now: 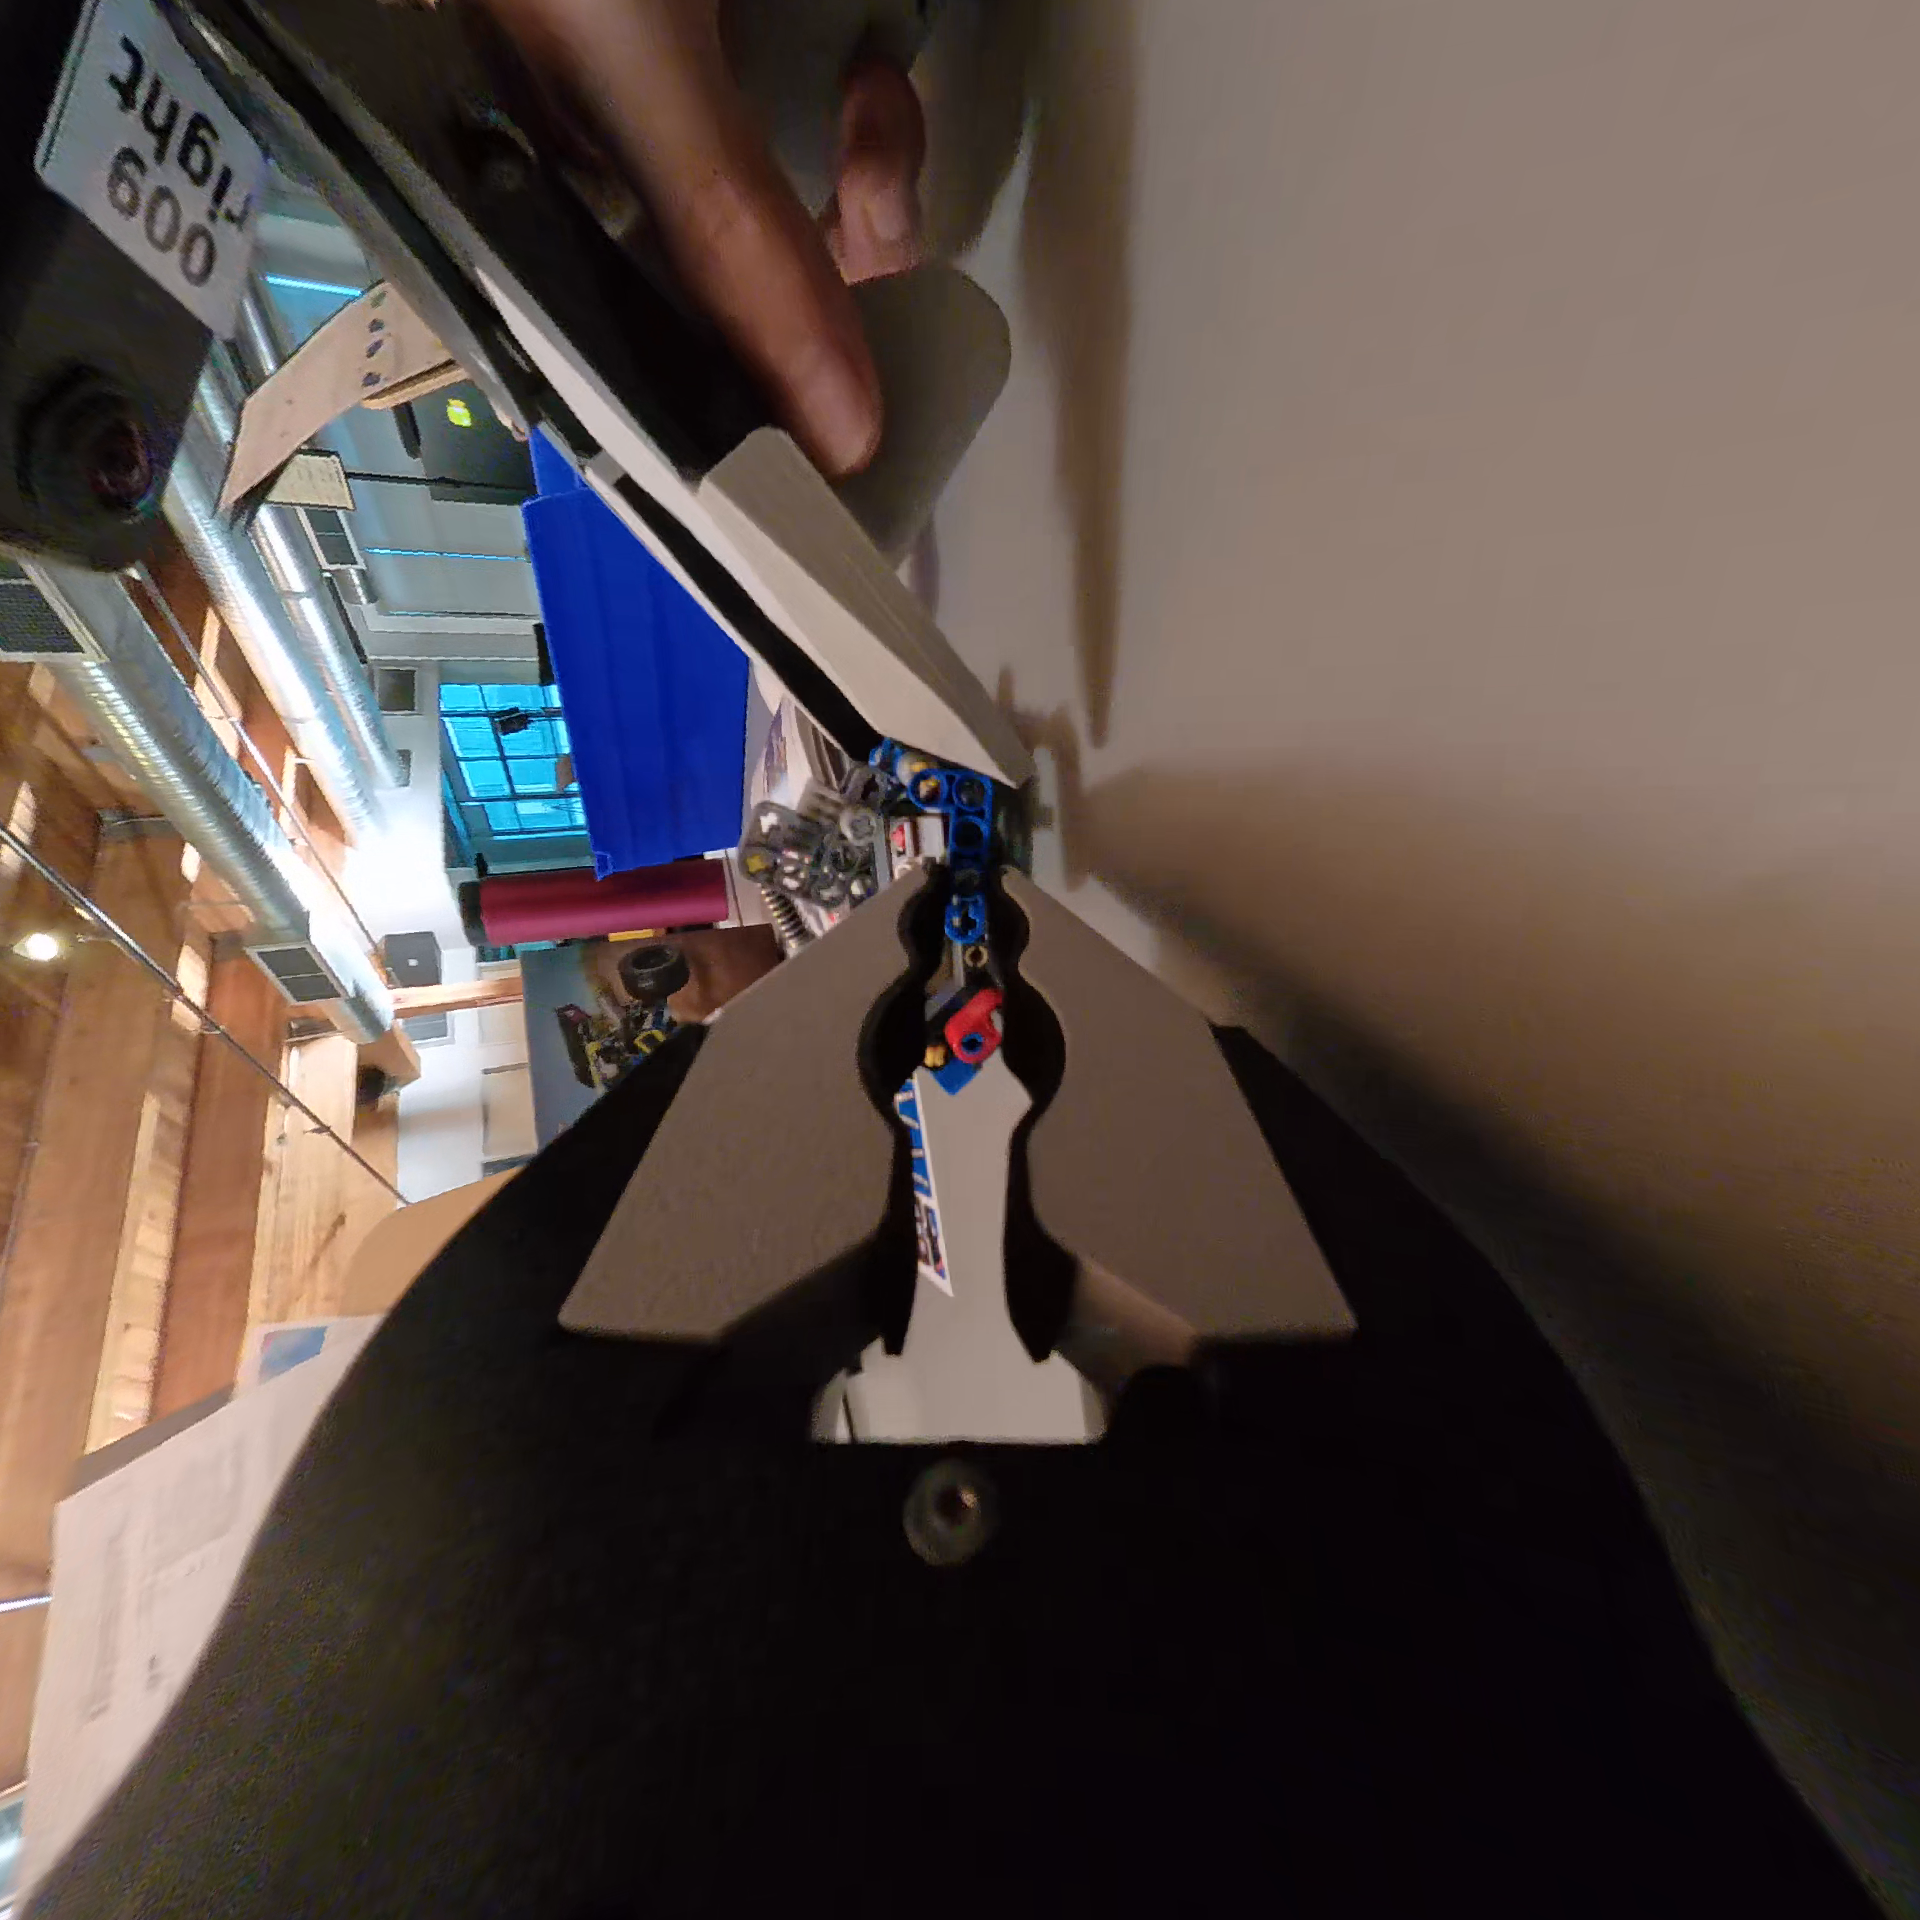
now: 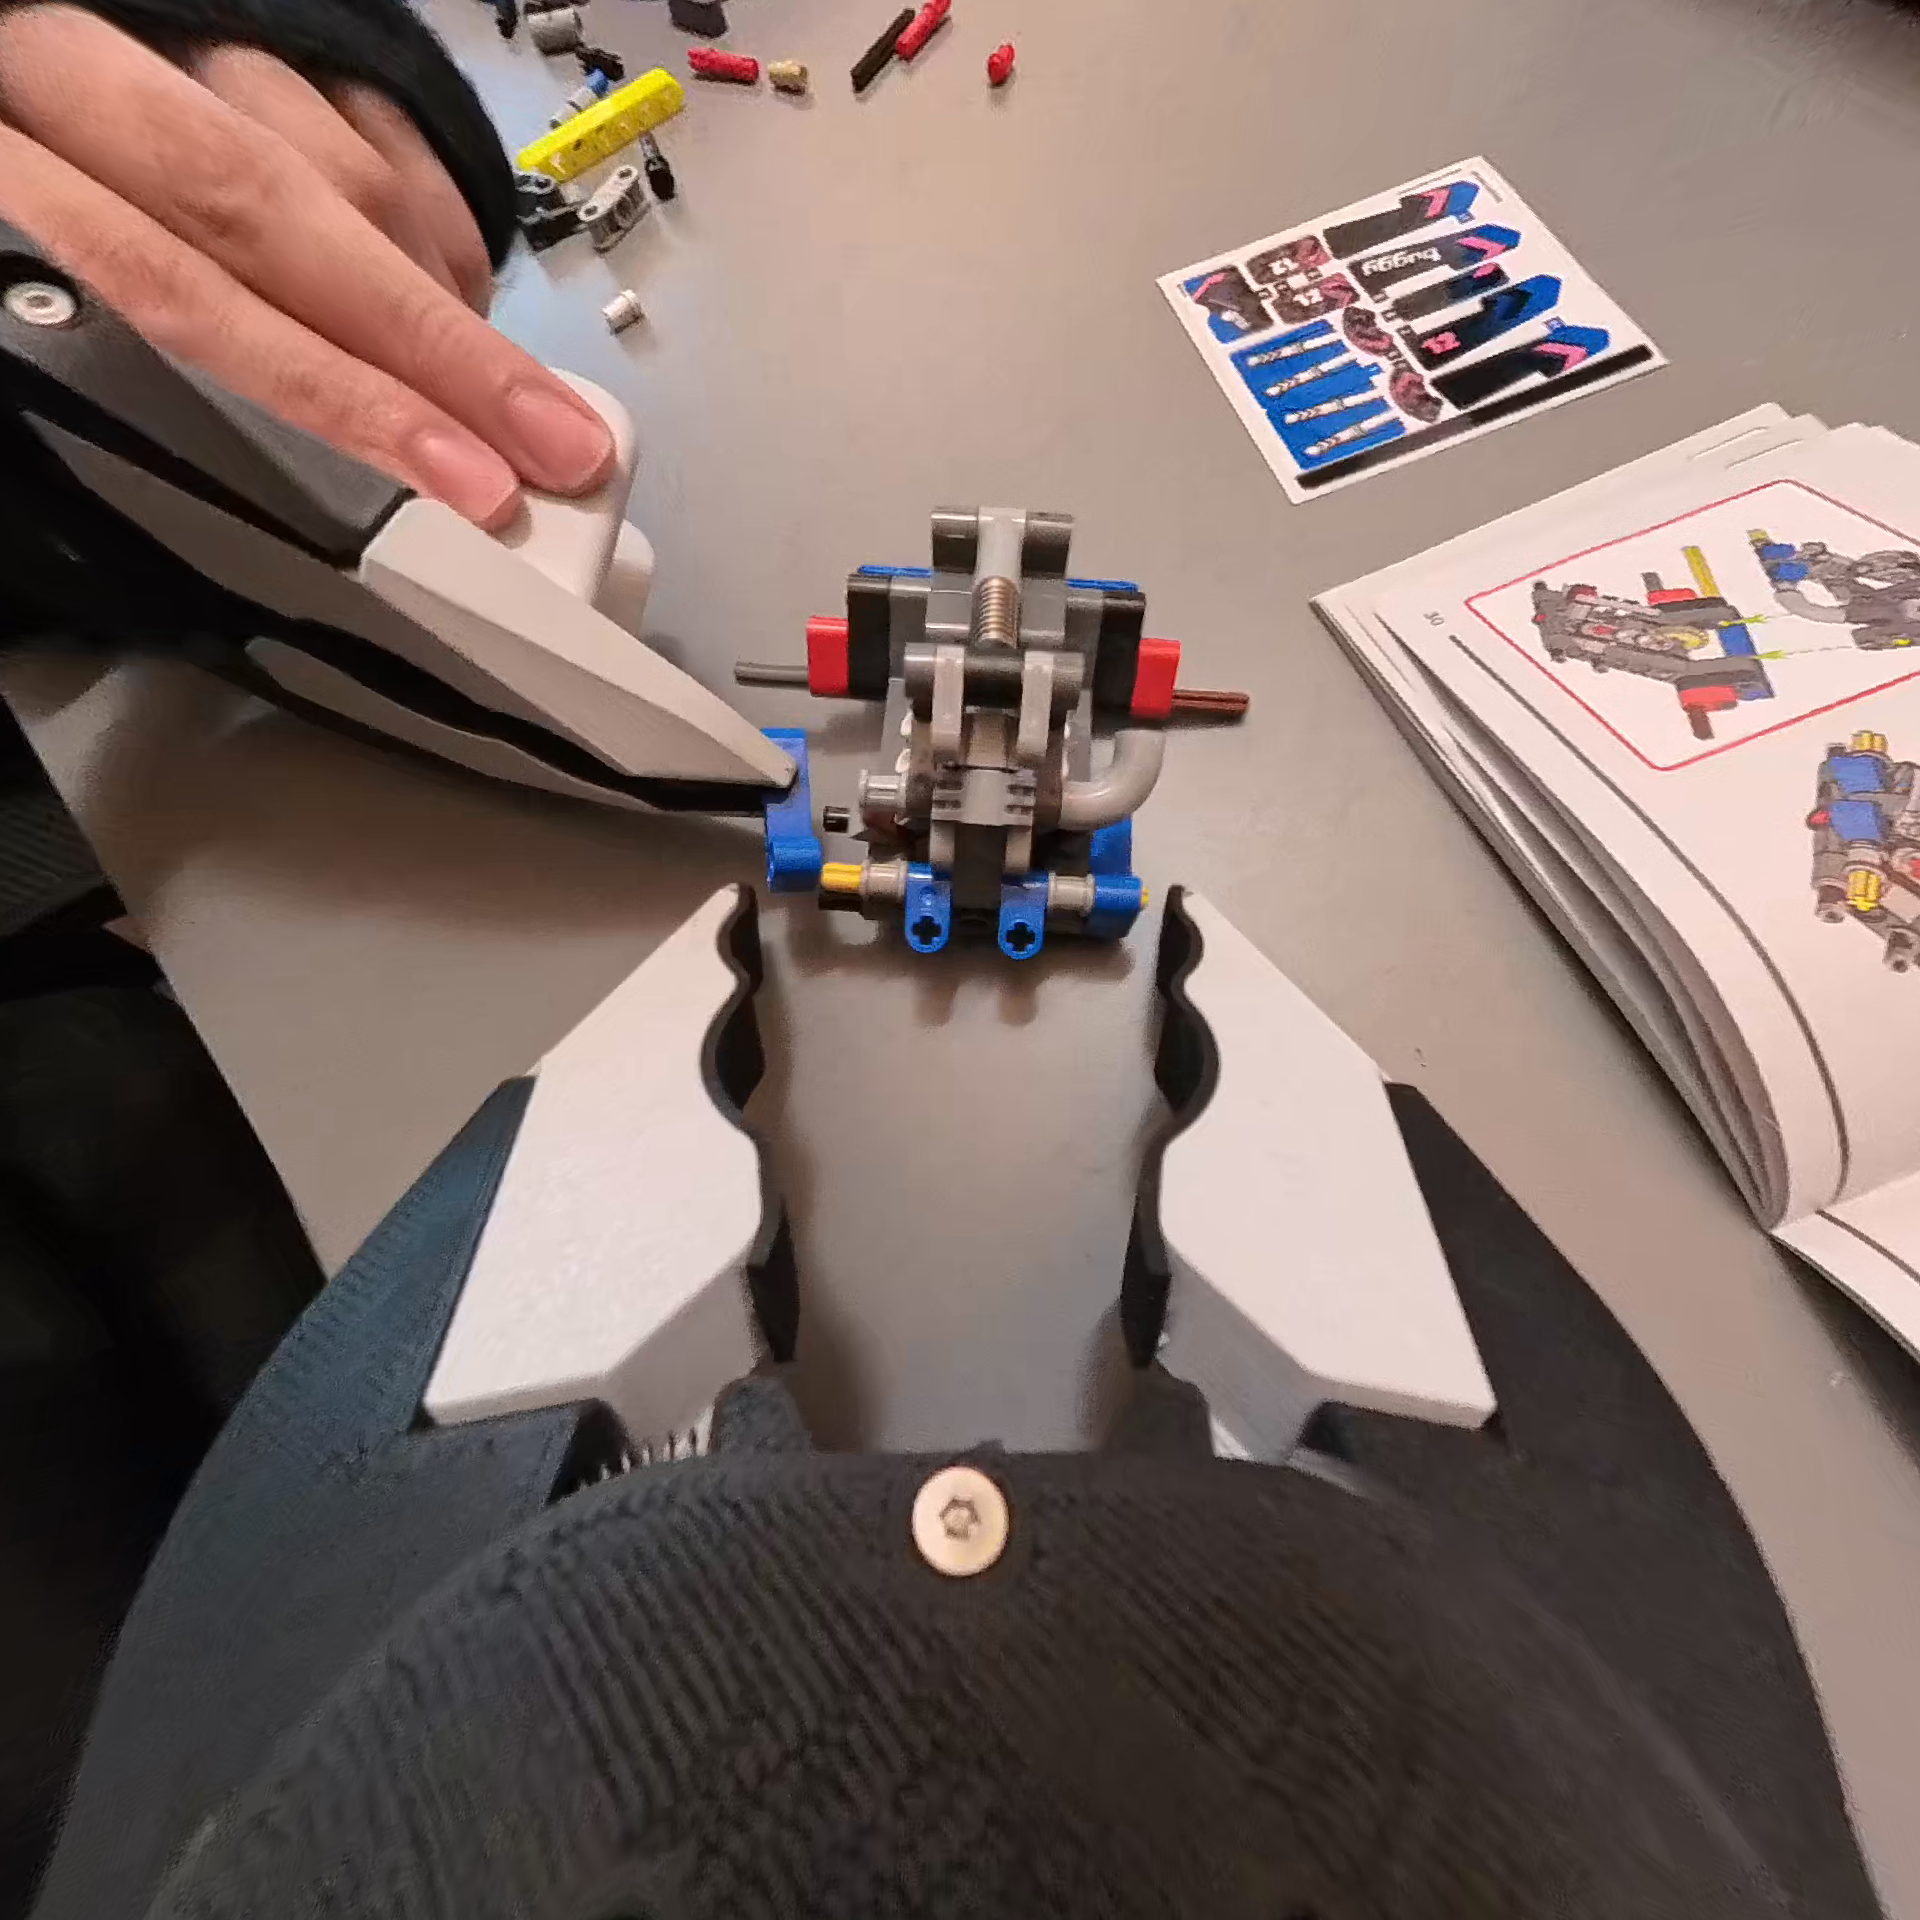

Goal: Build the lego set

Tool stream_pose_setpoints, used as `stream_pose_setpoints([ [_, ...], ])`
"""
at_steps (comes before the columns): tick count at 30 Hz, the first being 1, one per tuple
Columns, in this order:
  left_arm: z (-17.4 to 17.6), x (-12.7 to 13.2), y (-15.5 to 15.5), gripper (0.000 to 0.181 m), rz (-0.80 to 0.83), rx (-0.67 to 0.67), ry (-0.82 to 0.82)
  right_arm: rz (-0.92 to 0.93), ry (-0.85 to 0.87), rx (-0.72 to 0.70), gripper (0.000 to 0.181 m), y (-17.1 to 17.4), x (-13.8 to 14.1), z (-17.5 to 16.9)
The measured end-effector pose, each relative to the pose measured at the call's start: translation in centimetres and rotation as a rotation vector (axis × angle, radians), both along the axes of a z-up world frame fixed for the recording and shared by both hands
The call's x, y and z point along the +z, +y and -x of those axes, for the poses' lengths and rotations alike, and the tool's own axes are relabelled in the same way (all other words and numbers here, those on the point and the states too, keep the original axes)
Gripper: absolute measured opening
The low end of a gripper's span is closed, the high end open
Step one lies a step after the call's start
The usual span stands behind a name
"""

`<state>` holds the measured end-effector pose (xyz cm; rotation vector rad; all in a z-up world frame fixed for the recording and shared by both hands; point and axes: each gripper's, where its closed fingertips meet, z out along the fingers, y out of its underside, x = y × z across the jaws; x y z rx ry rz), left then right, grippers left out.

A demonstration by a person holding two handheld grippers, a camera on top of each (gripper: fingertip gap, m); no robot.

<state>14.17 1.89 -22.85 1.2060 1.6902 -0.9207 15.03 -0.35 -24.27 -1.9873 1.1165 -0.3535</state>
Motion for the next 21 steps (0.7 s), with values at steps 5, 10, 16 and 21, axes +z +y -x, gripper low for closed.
stream_pose_setpoints([
  [5, 0.1, -0.6, -0.2, 0.004, -0.023, 0.005, -0.025, 0.019, -0.006, 0.008, 0.078, 0.2, -0.1, 0.1],
  [10, 0.3, -0.4, -0.4, 0.004, -0.004, 0.022, -0.038, -0.014, 0.006, 0.028, 0.075, 0.4, 0.1, 0.2],
  [16, -0.1, -0.6, -0.4, 0.004, 0.011, 0.058, -0.052, 0.054, -0.021, 0.057, 0.072, 0.1, -0.2, 0.0],
  [21, -0.7, -0.5, -0.5, 0.004, 0.028, 0.099, -0.035, 0.061, -0.025, 0.061, 0.072, 0.0, -0.3, -0.5],
])
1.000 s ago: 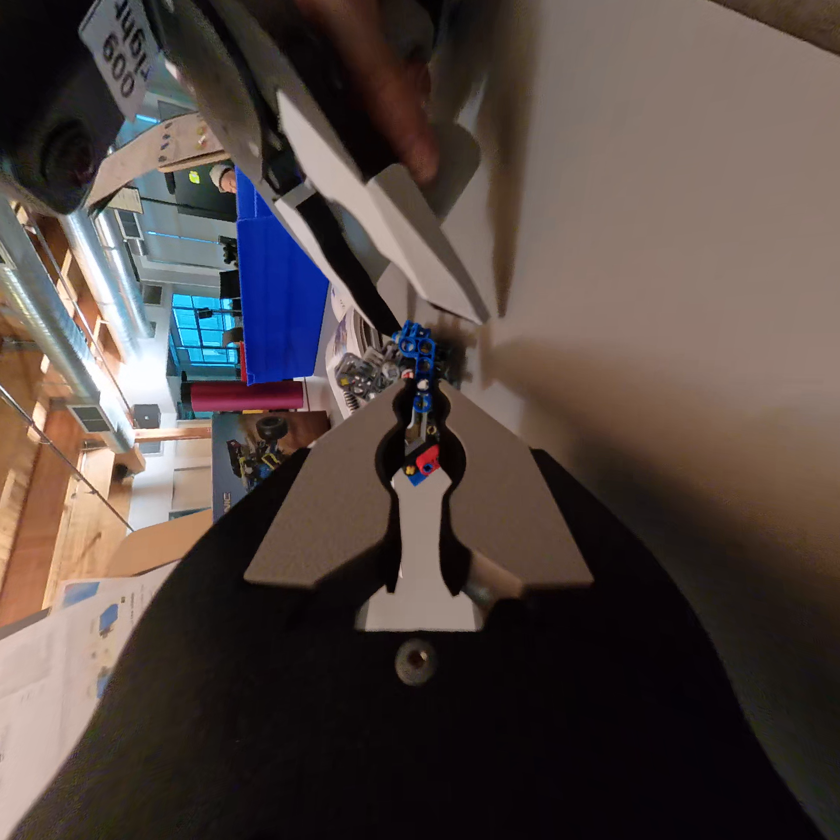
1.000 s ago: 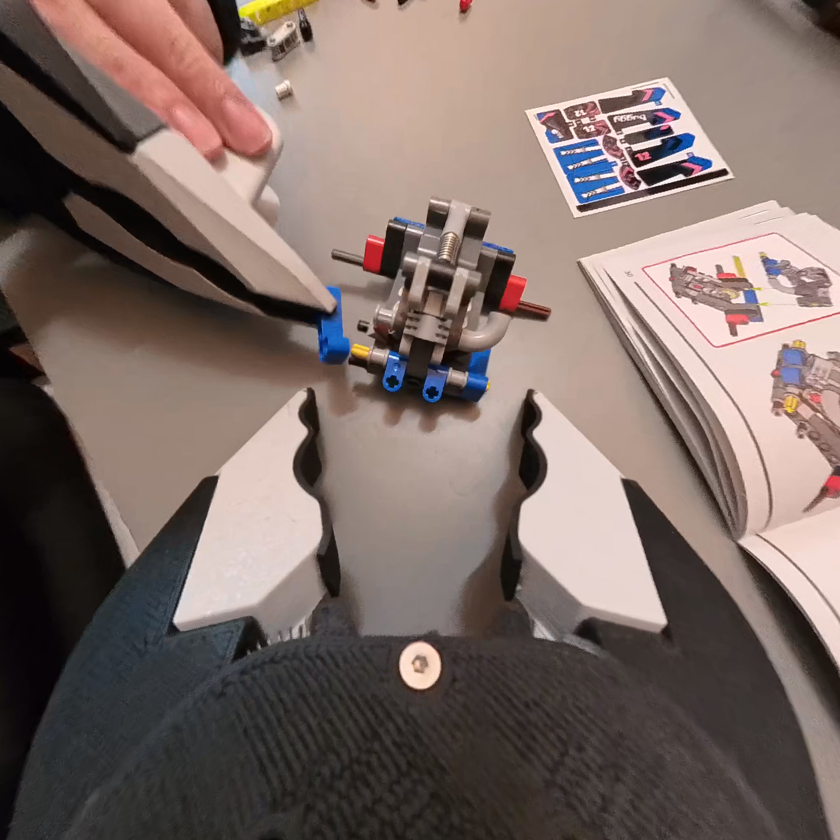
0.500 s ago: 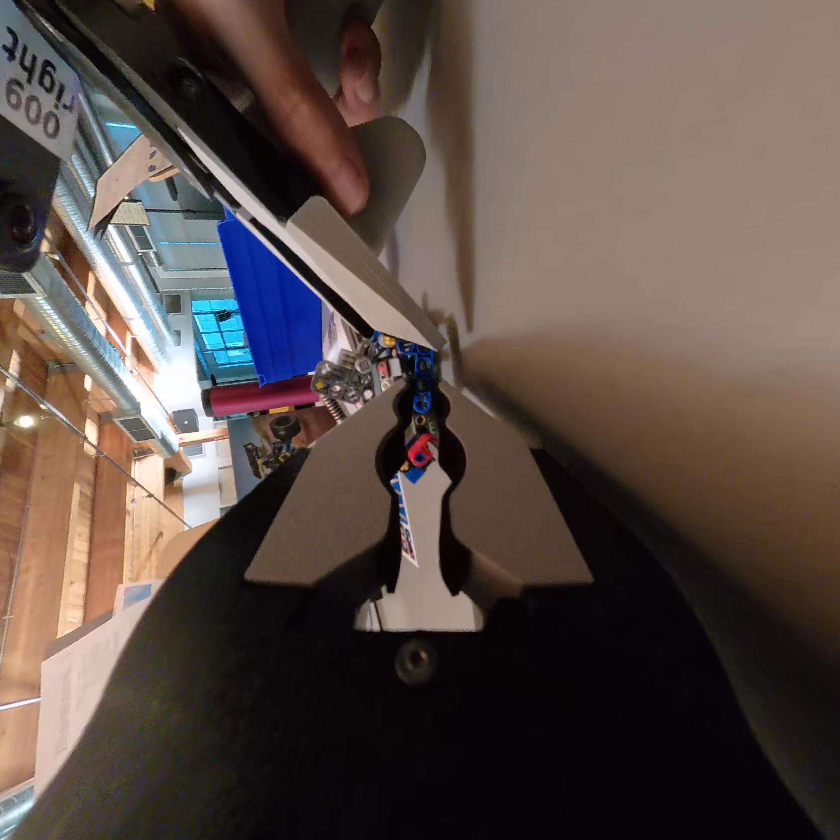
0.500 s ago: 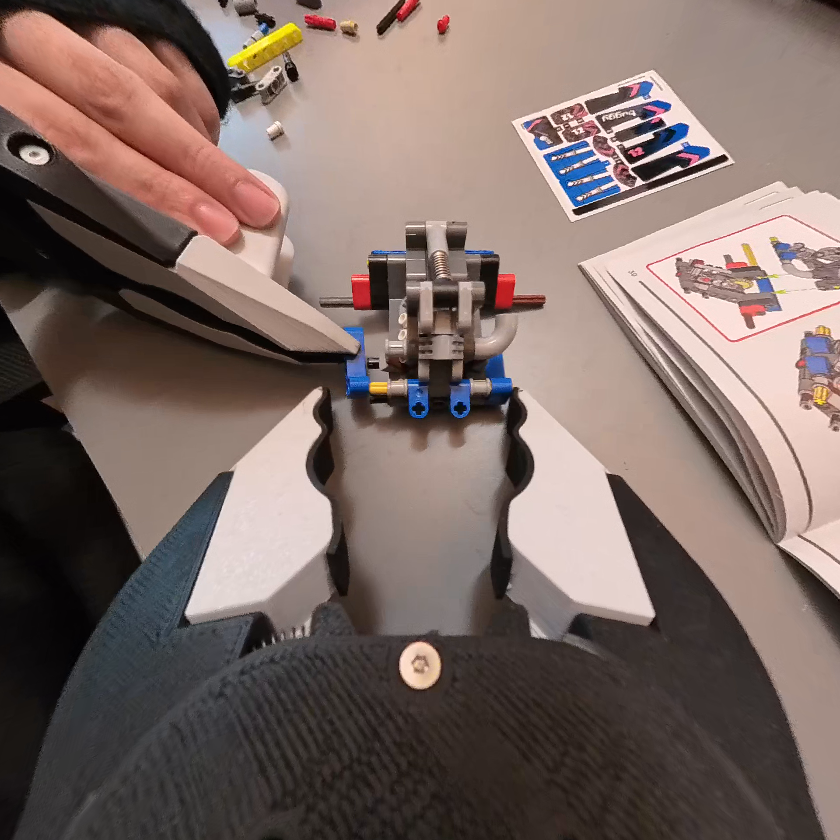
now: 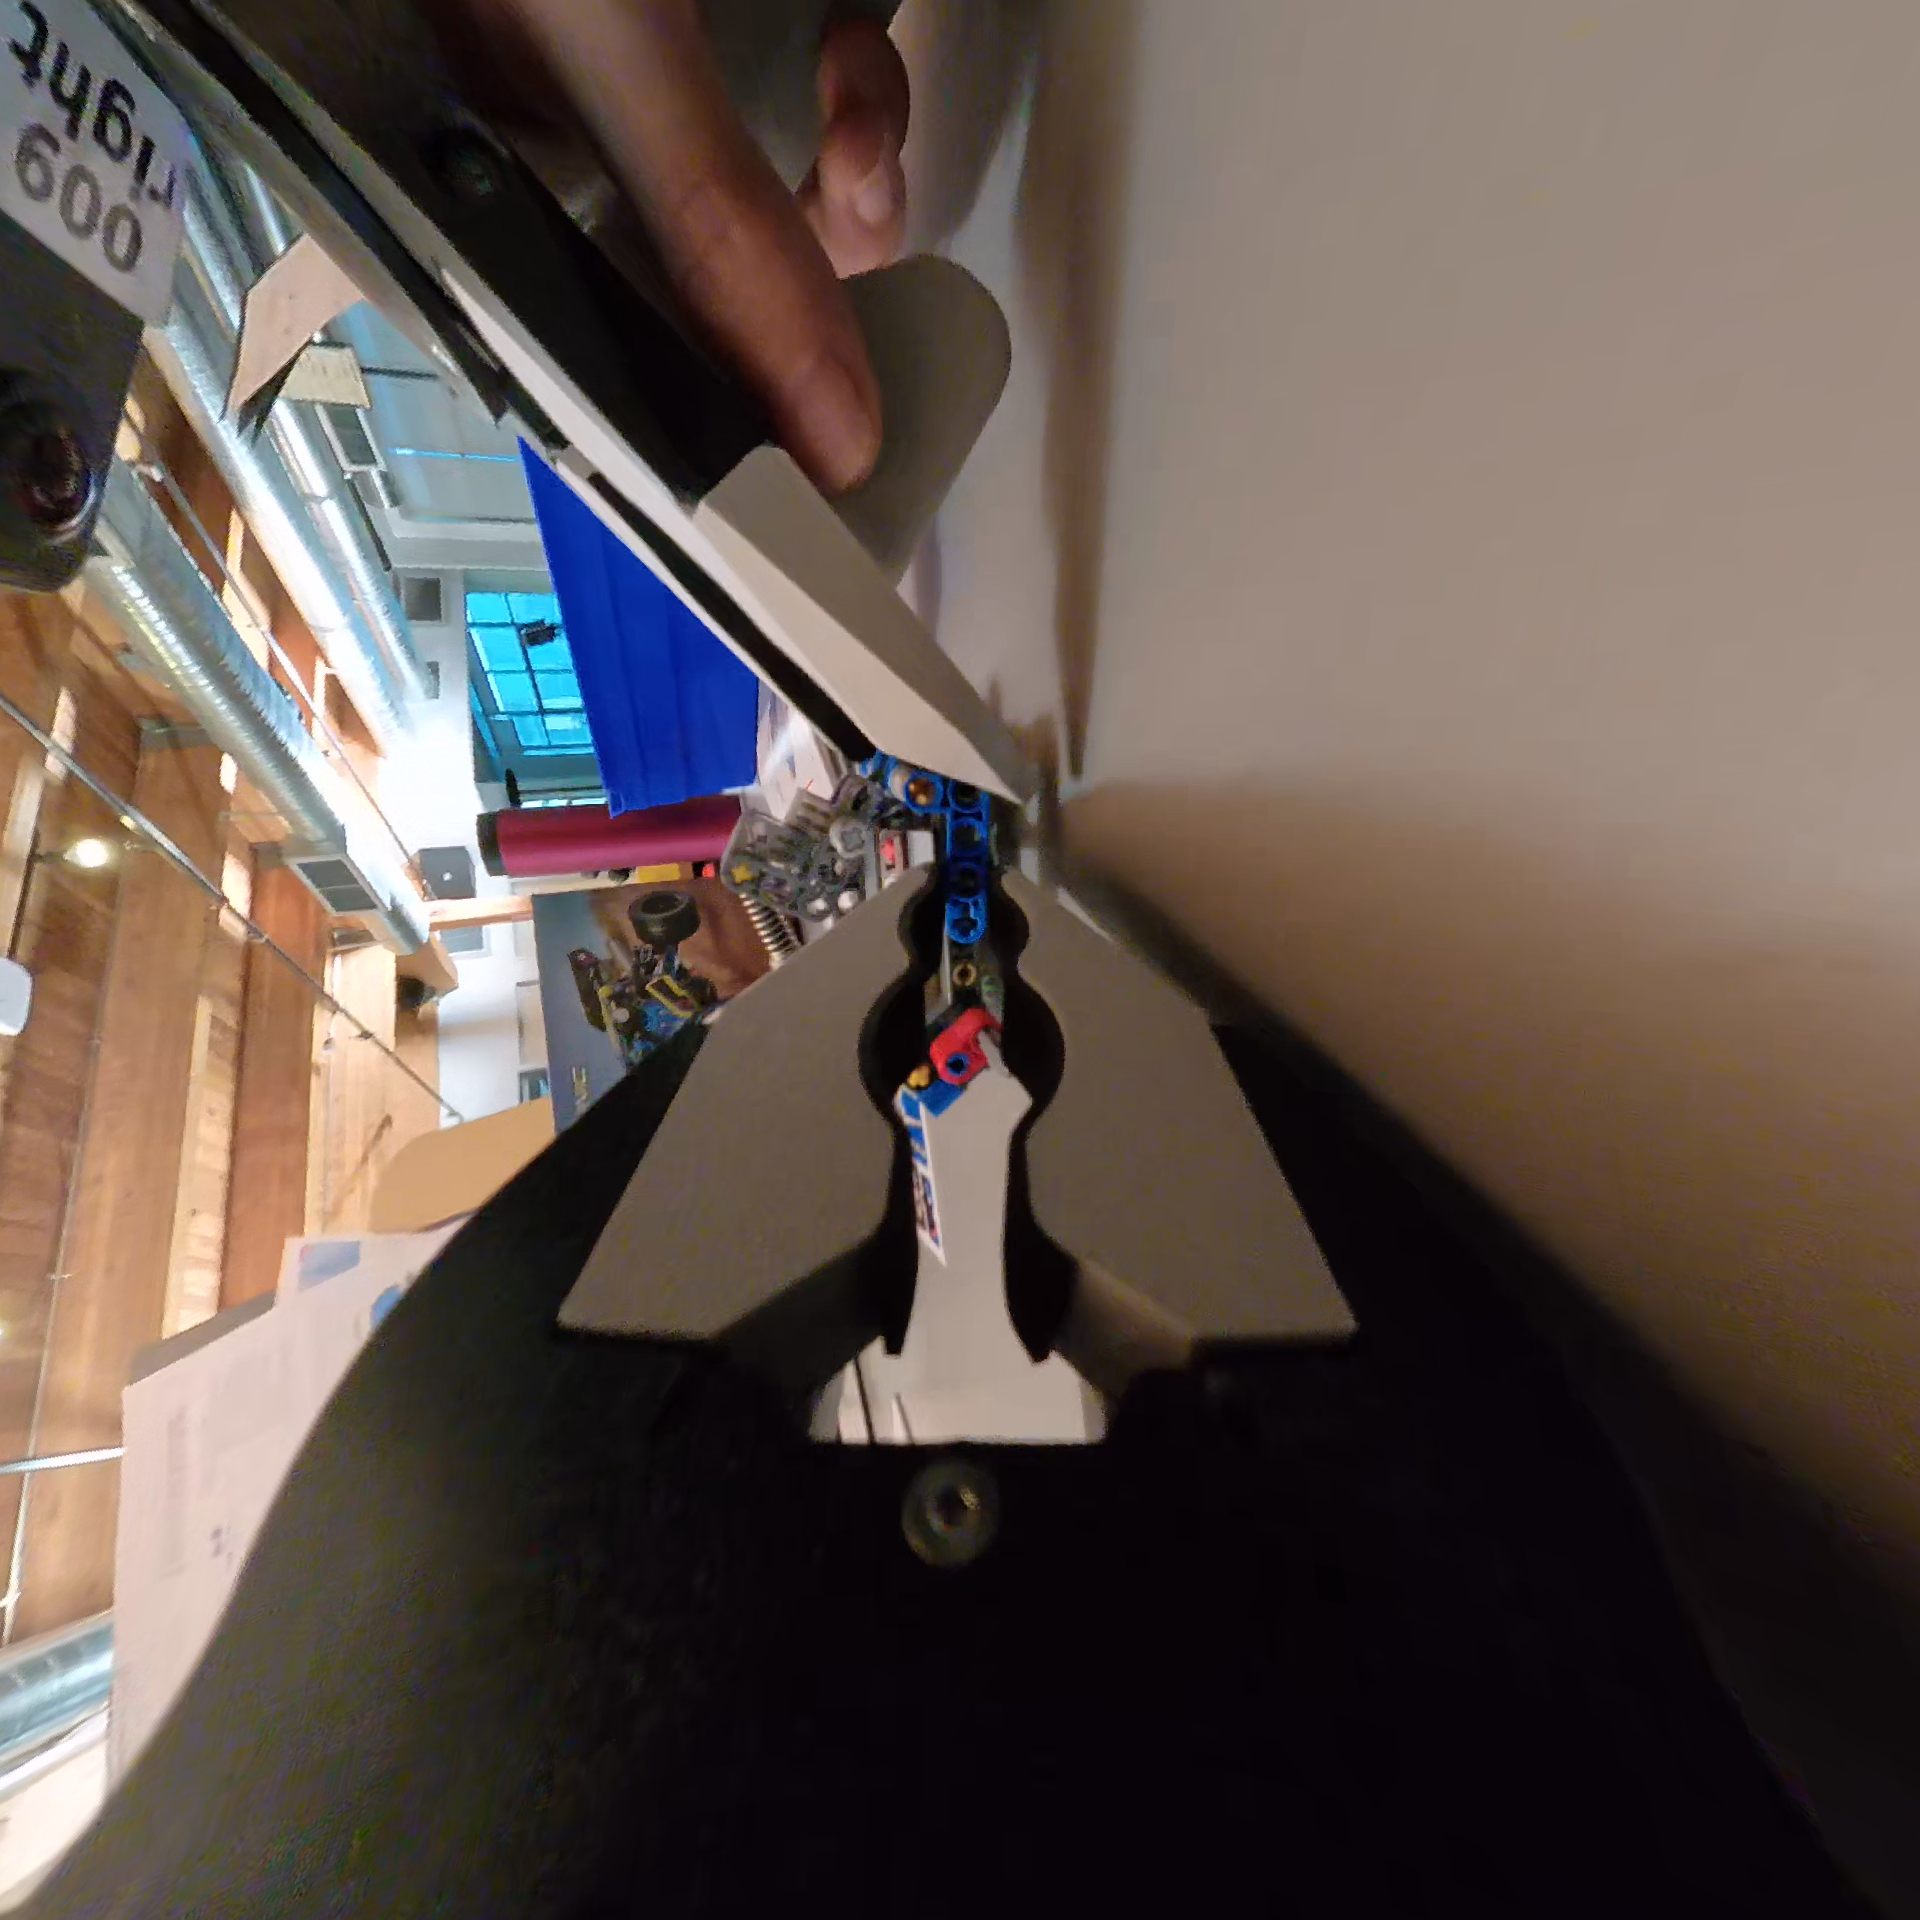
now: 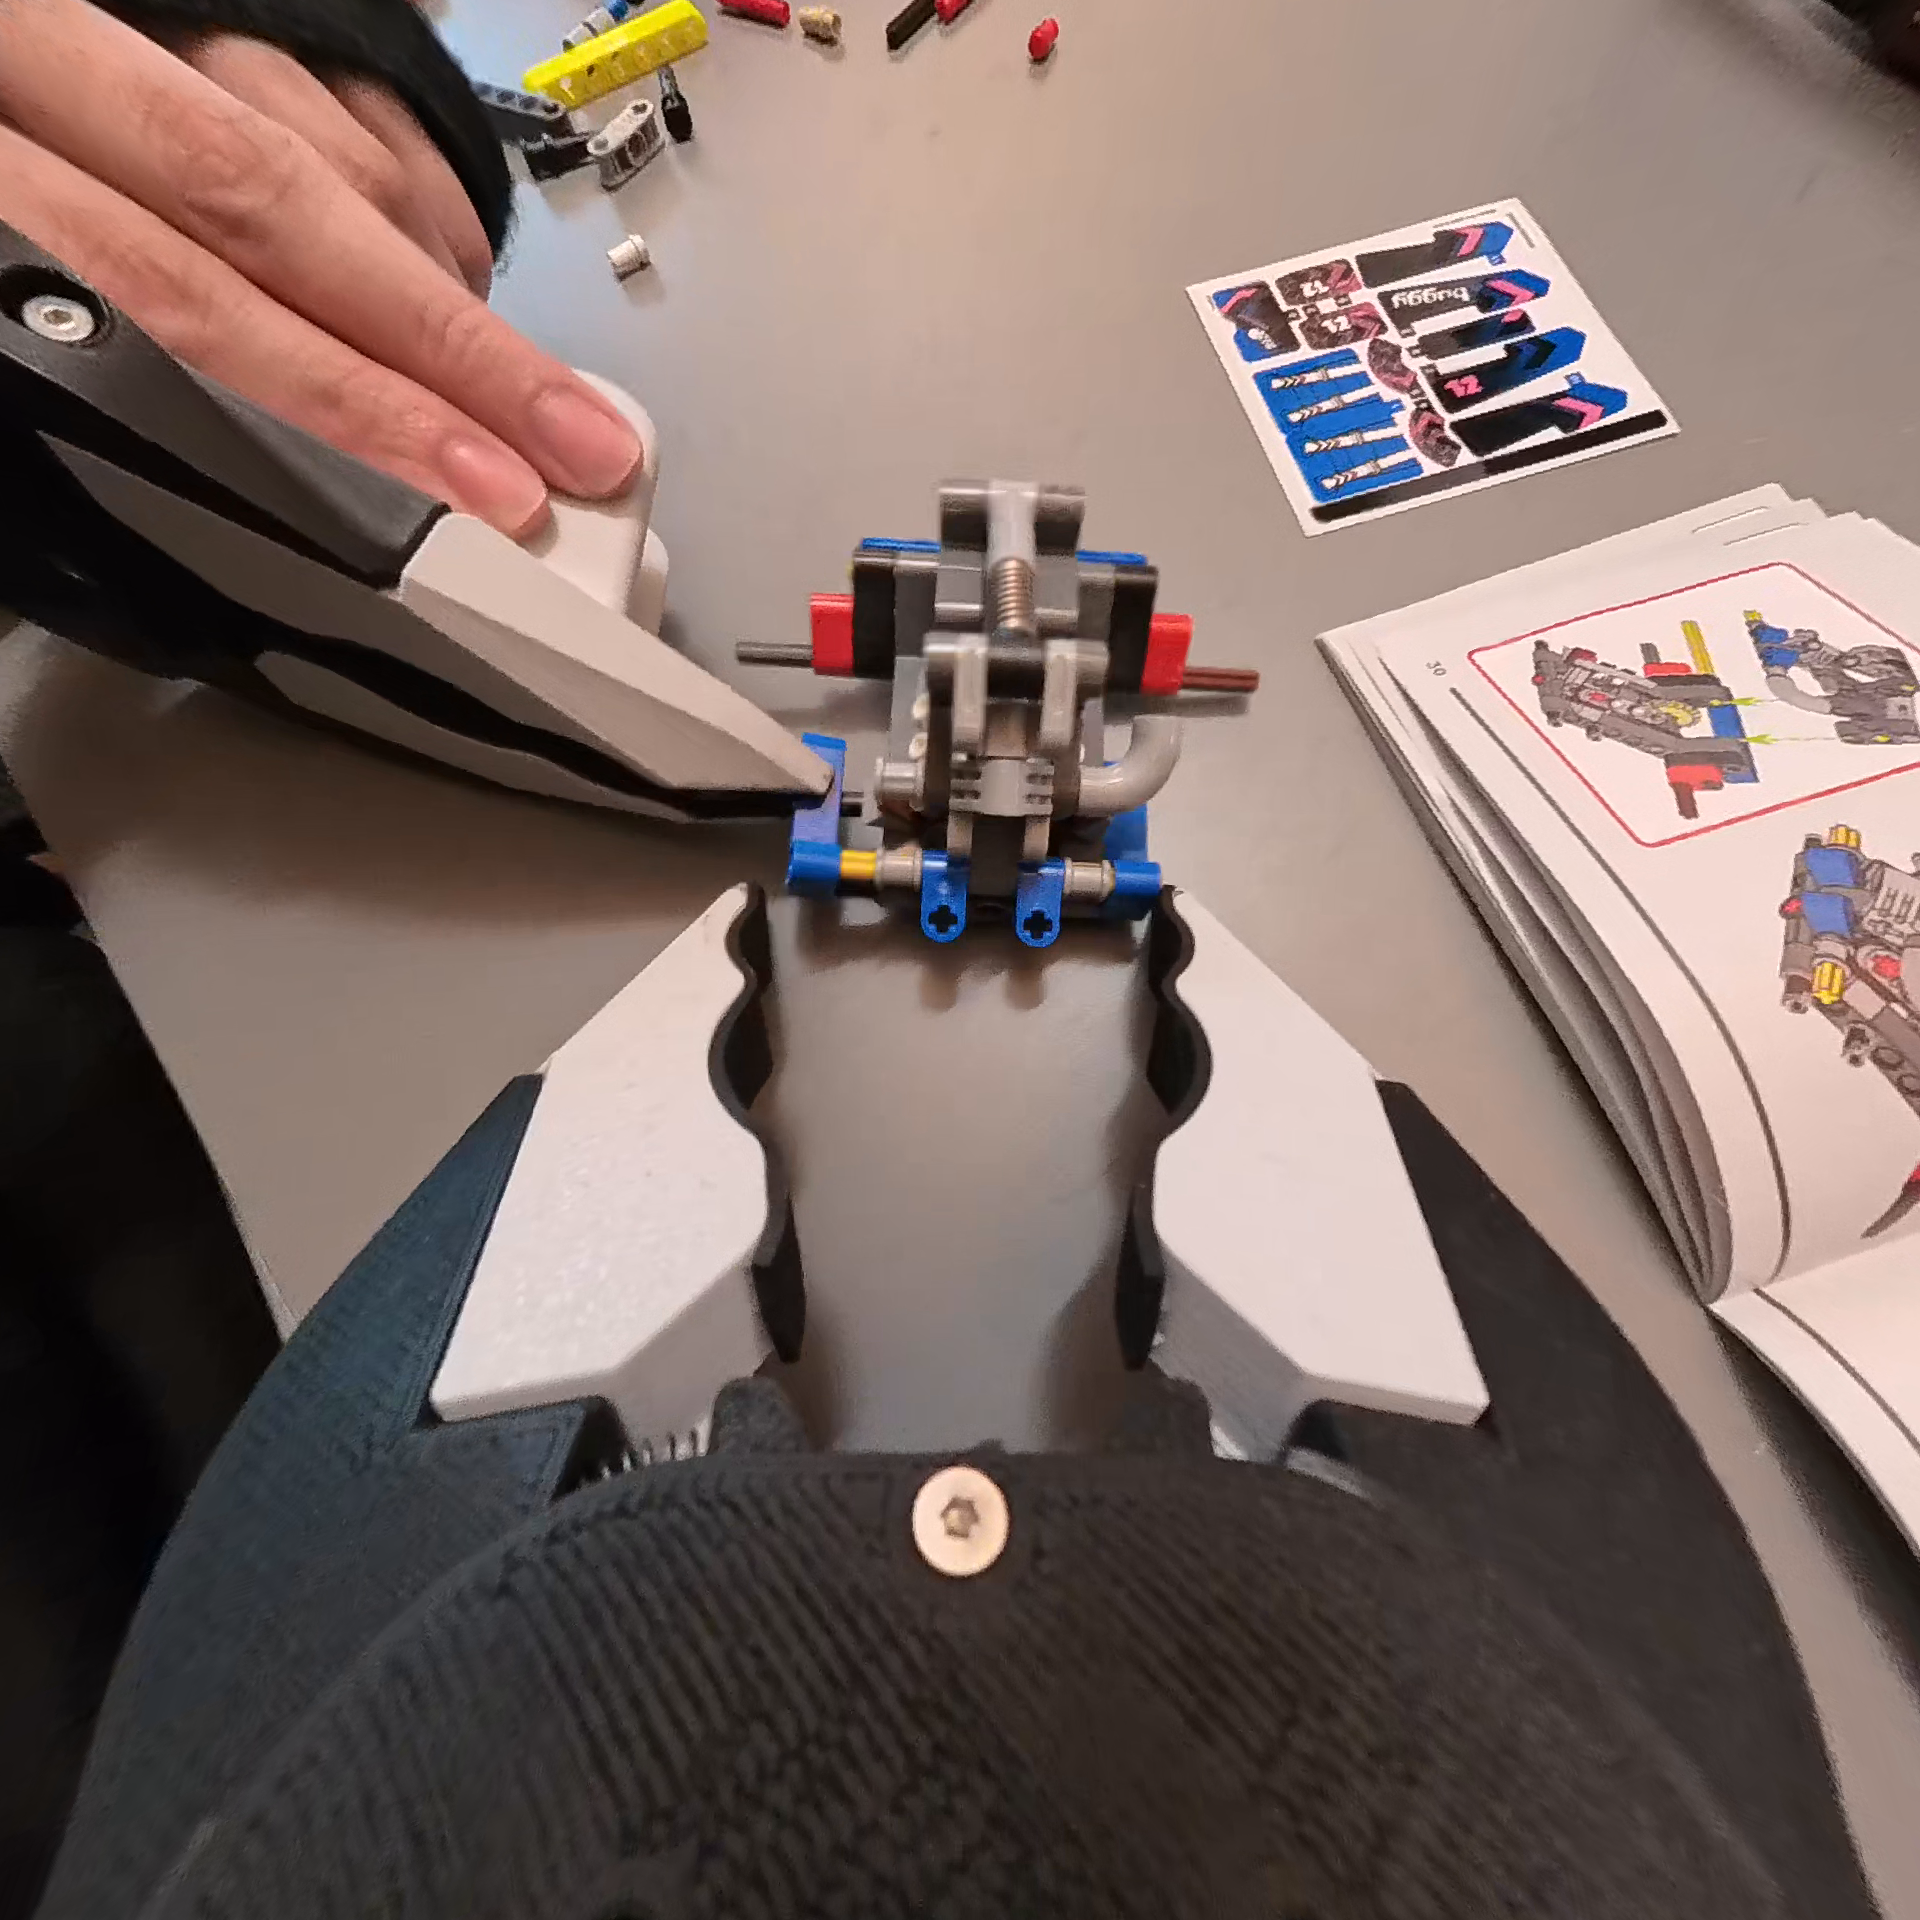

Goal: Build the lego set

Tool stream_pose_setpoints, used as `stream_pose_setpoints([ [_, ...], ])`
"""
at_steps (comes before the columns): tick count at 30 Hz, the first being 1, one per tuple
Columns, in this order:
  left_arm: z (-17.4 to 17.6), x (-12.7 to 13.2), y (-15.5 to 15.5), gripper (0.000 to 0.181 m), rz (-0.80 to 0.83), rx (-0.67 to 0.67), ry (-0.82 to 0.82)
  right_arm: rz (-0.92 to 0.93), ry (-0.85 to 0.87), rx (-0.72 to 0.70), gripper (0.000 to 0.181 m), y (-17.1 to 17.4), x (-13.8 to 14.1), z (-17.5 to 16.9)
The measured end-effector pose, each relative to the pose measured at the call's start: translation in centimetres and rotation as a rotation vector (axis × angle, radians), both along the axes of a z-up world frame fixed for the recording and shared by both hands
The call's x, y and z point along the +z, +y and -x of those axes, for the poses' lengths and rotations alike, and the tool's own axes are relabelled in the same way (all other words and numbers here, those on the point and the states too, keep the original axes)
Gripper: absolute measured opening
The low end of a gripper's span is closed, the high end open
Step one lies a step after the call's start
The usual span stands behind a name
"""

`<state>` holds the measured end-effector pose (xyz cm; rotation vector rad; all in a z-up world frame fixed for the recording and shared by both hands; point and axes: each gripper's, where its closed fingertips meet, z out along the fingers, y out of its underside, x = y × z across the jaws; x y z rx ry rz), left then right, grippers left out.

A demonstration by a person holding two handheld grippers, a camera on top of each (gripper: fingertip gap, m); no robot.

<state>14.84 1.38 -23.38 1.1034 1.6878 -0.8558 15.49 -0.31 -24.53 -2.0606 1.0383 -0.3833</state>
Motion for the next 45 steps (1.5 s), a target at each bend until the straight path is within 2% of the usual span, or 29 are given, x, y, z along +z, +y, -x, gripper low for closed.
stream_pose_setpoints([
  [12, -1.0, -0.5, -0.3, 0.004, 0.005, 0.055, -0.001, -0.011, -0.035, 0.001, 0.068, -0.3, 0.5, -1.5],
  [15, -1.3, -0.4, -0.4, 0.004, 0.009, 0.065, -0.027, 0.068, -0.033, 0.043, 0.074, -0.8, -0.3, -1.6],
  [17, -1.3, -0.4, -0.4, 0.004, 0.014, 0.063, -0.033, 0.11, -0.08, 0.057, 0.09, -1.5, 0.0, -2.0],
  [19, -1.4, -0.2, -0.4, 0.004, 0.026, 0.071, -0.044, 0.101, -0.123, 0.096, 0.093, -1.8, 0.6, -2.4],
  [21, -1.4, 0.0, -0.5, 0.004, 0.036, 0.076, -0.05, 0.06, -0.16, 0.195, 0.095, -1.2, 1.1, -2.4],
  [24, -1.4, 0.1, -0.7, 0.004, 0.051, 0.09, -0.045, 0.07, -0.123, 0.325, 0.102, -1.0, 0.6, -2.1],
  [28, -1.3, 0.4, -0.9, 0.005, 0.072, 0.131, -0.061, -0.003, -0.027, 0.389, 0.085, -0.3, 0.3, -1.6],
  [31, -1.7, 0.3, -0.8, 0.004, 0.069, 0.18, -0.072, 0.018, -0.024, 0.399, 0.085, -0.2, 0.0, -1.5],
  [37, -1.6, 0.3, -0.9, 0.004, 0.066, 0.191, -0.066, 0.061, -0.039, 0.368, 0.081, -0.4, -0.4, -1.8],
  [39, -1.3, 0.3, -1.0, 0.004, 0.068, 0.176, -0.075, 0.049, -0.034, 0.355, 0.076, -0.5, -0.3, -2.0],
  [43, -1.5, 0.1, -1.1, 0.004, 0.056, 0.215, -0.044, -0.042, 0.025, 0.339, 0.082, 0.0, 0.2, -1.7],
  [45, -1.6, 0.1, -1.1, 0.004, 0.056, 0.228, -0.046, -0.046, 0.027, 0.318, 0.077, -0.1, 0.2, -2.0],
])
